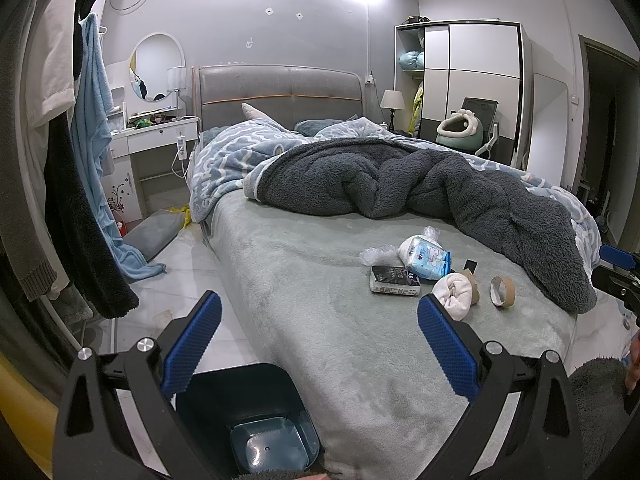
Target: Collect trash
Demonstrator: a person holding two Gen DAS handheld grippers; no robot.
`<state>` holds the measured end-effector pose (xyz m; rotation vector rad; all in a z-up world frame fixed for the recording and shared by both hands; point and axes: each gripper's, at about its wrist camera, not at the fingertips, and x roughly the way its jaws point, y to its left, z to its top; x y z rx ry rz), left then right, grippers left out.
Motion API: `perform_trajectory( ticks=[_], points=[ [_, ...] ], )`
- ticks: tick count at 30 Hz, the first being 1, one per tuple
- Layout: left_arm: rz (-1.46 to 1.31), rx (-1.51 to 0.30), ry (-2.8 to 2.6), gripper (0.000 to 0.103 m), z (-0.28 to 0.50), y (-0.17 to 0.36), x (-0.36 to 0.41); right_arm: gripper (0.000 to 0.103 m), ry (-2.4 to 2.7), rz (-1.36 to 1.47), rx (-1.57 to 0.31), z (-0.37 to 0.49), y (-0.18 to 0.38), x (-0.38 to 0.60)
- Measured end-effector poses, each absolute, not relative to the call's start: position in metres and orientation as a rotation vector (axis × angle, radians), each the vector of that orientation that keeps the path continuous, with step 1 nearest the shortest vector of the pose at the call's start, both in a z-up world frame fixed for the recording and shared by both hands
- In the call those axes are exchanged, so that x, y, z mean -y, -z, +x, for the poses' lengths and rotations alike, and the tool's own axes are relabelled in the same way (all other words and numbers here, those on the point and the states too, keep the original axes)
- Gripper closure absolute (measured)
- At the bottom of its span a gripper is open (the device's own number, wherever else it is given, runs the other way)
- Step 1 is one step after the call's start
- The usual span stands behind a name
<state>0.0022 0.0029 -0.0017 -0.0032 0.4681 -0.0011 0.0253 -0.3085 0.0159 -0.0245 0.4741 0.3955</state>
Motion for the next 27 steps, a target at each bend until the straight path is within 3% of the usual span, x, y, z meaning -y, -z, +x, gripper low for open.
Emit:
perform_trajectory(
  ticks=[27],
  points=[
    [0.001,-0.407,0.076,0.003,0.006,-0.013,0.01,0.002,-0.438,-0.065,-0.535,0.056,-0.006,0.324]
  ],
)
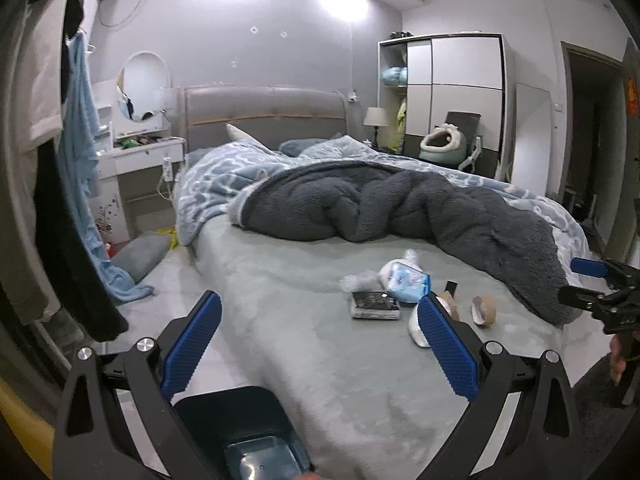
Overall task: Collect trash
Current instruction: 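Grasp the white rolled towel with the left tool while the right tool grasps the brown tape roll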
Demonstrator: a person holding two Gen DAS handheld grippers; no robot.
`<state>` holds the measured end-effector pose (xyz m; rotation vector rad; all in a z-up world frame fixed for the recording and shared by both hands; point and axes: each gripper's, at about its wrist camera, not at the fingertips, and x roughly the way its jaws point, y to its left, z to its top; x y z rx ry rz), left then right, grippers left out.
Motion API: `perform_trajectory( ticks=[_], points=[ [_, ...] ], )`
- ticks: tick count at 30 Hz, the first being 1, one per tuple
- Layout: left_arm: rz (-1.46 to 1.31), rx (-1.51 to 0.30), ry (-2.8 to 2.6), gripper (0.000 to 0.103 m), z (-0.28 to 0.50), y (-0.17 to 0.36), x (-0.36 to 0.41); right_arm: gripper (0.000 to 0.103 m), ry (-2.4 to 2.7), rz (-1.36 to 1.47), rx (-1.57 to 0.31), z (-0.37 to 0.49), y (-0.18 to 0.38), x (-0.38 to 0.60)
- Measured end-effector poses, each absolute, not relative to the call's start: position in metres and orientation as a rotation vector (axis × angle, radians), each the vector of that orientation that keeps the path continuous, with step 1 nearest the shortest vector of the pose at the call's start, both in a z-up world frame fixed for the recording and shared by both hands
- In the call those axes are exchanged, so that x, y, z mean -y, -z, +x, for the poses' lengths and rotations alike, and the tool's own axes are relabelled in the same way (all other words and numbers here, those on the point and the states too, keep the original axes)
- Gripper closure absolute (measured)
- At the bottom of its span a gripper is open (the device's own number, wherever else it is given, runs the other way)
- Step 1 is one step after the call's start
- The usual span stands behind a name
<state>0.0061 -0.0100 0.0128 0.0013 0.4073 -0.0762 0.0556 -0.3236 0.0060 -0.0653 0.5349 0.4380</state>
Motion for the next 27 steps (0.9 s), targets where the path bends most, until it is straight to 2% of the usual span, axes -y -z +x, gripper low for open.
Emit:
perform_trajectory(
  ticks=[11,22,27],
  points=[
    [0.062,-0.474,0.163,0.004,0.037,0.011,0.04,0.002,-0.527,-0.117,-0.629,0.095,0.039,0.33],
    [0.073,-0.547,0.319,0.006,0.072,0.036,0.075,0.003,-0.665,-0.129,-0.653,0.13,0.057,0.334],
    [0.062,-0.586,0.375,0.013,0.087,0.049,0.086,0.004,-0.702,-0.168,-0.668,0.146,0.063,0.334]
  ],
)
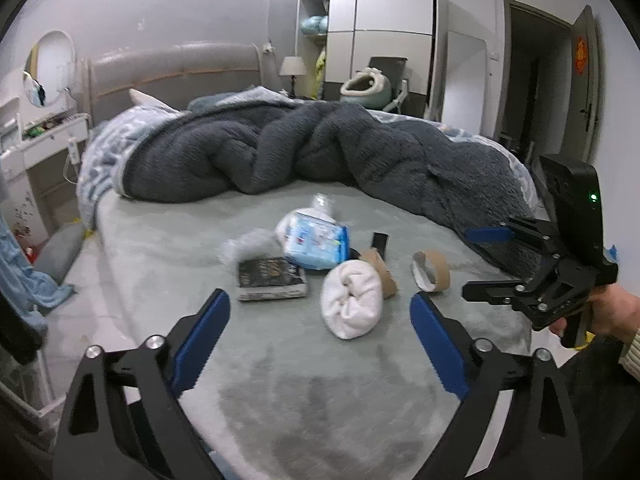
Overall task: Collect trash
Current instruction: 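Grasp the white rolled towel with the left tool while the right tool grasps the brown tape roll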
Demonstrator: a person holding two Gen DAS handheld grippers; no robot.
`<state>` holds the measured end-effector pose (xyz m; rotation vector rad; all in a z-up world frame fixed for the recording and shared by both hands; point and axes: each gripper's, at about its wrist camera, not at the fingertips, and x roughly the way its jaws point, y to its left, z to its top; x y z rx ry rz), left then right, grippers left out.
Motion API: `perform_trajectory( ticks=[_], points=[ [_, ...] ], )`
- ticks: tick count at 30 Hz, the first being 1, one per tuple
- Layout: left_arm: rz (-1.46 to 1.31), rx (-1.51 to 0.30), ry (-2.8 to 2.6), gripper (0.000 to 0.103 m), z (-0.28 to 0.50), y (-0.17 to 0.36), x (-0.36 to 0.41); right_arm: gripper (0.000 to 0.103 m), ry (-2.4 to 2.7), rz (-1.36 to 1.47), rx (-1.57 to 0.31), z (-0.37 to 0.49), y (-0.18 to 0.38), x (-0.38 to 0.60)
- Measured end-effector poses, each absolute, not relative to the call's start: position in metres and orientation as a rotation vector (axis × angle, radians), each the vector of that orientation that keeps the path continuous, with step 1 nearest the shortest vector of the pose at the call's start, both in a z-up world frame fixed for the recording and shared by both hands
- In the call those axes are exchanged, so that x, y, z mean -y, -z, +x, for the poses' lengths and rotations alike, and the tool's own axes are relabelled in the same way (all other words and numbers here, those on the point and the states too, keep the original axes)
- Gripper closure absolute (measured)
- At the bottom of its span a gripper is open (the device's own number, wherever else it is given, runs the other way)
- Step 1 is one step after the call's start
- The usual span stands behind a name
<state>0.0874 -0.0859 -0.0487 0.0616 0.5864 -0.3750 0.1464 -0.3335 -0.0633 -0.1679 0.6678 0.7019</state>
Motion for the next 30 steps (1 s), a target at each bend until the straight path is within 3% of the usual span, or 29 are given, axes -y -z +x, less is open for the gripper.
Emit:
perform_trajectory(
  ticks=[7,13,25,30],
  points=[
    [0.04,-0.633,0.429,0.017,0.103,0.065,0.099,0.009,-0.743,-0.203,-0.687,0.162,0.072,0.336],
    [-0.011,-0.673,0.46,0.021,0.116,0.076,0.105,0.019,-0.774,-0.227,-0.706,0.174,0.078,0.336],
    [-0.106,-0.77,0.474,0.026,0.143,0.097,0.115,0.019,-0.849,-0.243,-0.758,0.187,0.091,0.33],
    [-0.087,-0.823,0.452,0.032,0.151,0.108,0.12,0.027,-0.846,-0.251,-0.779,0.194,0.099,0.328]
  ],
)
